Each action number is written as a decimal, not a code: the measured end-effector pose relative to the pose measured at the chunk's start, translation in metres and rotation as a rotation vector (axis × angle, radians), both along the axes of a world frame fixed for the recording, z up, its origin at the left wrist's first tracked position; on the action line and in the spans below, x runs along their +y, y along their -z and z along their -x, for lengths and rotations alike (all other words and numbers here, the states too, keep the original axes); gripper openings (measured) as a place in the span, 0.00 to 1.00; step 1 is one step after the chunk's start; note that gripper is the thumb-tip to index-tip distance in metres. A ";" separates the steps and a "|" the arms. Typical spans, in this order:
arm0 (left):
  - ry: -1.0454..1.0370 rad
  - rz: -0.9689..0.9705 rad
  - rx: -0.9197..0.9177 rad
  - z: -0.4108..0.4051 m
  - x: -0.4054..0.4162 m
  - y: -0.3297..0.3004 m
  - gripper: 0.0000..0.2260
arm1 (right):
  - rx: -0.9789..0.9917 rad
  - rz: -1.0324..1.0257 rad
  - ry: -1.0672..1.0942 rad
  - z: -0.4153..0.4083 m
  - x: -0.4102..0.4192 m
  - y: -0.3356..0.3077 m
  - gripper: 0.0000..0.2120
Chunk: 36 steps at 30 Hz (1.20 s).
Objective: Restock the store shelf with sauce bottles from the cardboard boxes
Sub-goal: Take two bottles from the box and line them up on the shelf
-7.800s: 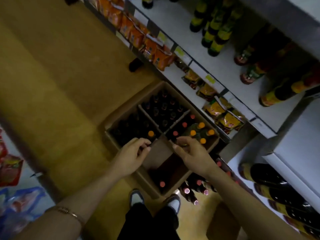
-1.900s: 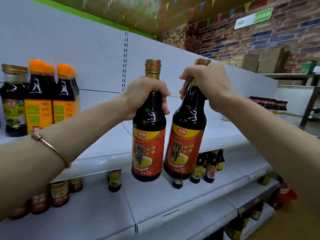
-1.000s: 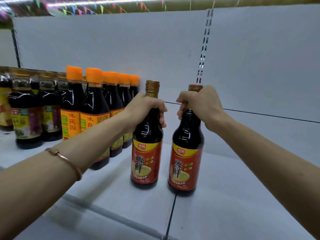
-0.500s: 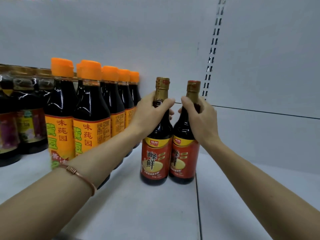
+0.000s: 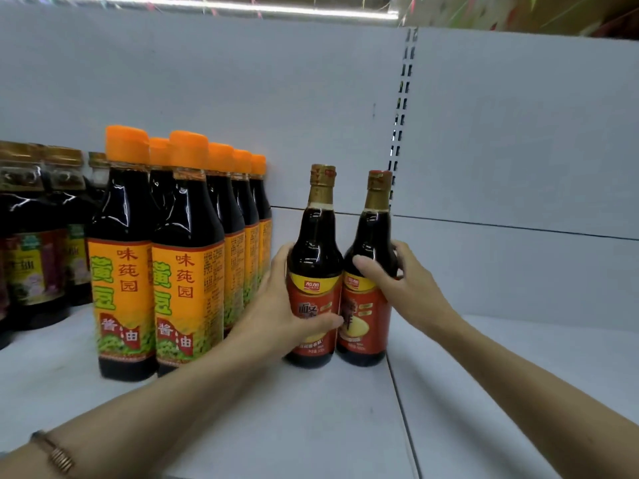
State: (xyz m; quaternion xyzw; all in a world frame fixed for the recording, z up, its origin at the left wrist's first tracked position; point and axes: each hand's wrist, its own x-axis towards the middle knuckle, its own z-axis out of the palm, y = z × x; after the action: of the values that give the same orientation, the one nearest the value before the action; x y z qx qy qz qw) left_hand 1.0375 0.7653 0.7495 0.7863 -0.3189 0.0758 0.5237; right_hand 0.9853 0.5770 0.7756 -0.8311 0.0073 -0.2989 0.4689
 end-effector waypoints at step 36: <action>-0.318 -0.105 0.223 -0.075 -0.048 0.001 0.33 | 0.407 0.321 0.056 -0.058 -0.026 0.044 0.29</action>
State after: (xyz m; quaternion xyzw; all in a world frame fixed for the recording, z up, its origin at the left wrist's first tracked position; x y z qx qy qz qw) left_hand 1.1129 0.7170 0.7486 0.8565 -0.1344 0.0534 0.4955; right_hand 1.0434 0.5513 0.7313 -0.9374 0.0772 -0.1357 0.3114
